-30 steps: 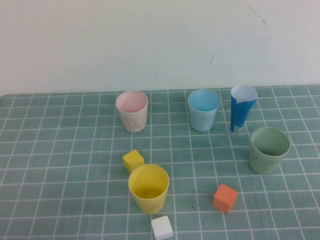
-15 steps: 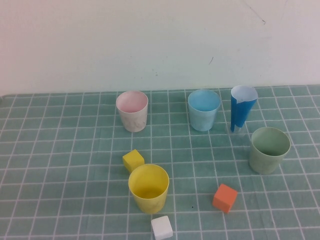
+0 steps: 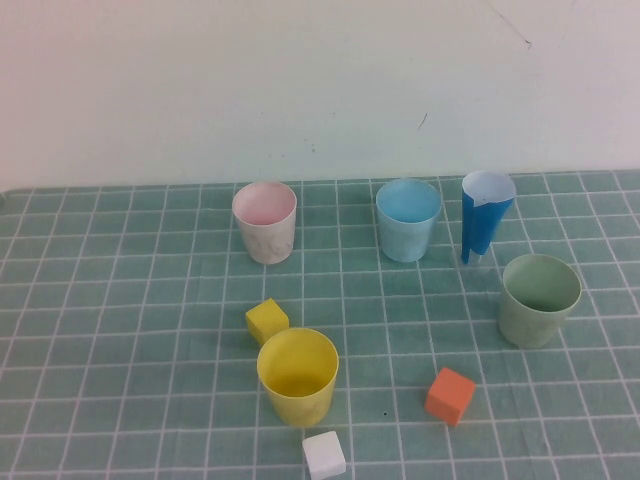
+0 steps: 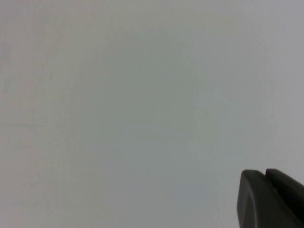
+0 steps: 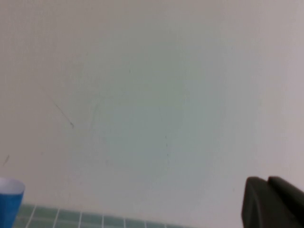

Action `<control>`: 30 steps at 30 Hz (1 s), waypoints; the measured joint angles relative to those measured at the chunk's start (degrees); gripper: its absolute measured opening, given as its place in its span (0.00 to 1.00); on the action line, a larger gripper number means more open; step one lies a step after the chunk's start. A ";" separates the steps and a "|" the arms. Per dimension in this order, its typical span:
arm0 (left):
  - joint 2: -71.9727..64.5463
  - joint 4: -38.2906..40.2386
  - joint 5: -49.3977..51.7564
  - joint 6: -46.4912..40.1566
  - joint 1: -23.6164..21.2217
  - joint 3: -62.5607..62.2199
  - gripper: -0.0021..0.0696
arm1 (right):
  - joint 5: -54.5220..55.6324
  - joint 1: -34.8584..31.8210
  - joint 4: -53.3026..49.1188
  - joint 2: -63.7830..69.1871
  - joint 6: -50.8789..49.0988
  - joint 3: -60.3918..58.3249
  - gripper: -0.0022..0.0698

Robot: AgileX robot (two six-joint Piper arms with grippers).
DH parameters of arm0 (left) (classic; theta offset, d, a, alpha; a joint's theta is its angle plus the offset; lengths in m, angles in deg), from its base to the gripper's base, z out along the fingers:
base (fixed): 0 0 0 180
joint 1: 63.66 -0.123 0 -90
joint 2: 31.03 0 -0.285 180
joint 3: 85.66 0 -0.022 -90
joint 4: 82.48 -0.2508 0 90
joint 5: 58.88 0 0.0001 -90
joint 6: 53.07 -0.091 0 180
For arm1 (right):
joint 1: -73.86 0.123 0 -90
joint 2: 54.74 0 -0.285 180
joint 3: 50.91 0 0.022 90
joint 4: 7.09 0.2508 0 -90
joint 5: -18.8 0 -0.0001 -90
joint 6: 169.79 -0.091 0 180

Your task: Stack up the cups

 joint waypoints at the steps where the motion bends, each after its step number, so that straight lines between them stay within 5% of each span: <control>1: -1.88 0.00 1.95 -0.01 0.00 -1.77 0.03 | -2.30 0.00 0.00 0.63 0.00 1.58 0.03; 10: -29.70 5.18 29.73 -1.97 0.00 -22.38 0.03 | -18.54 0.00 5.03 14.28 3.13 5.75 0.03; 21: -60.01 33.89 35.64 -33.07 0.27 -33.34 0.03 | -24.87 0.00 28.68 25.18 32.76 5.75 0.03; 25: -69.19 40.62 32.36 -43.32 3.33 -36.17 0.03 | -24.99 0.00 30.82 28.34 34.16 5.75 0.03; 30: -77.37 41.70 32.08 -45.76 10.18 -40.24 0.03 | -24.63 0.00 33.50 31.79 37.50 5.75 0.03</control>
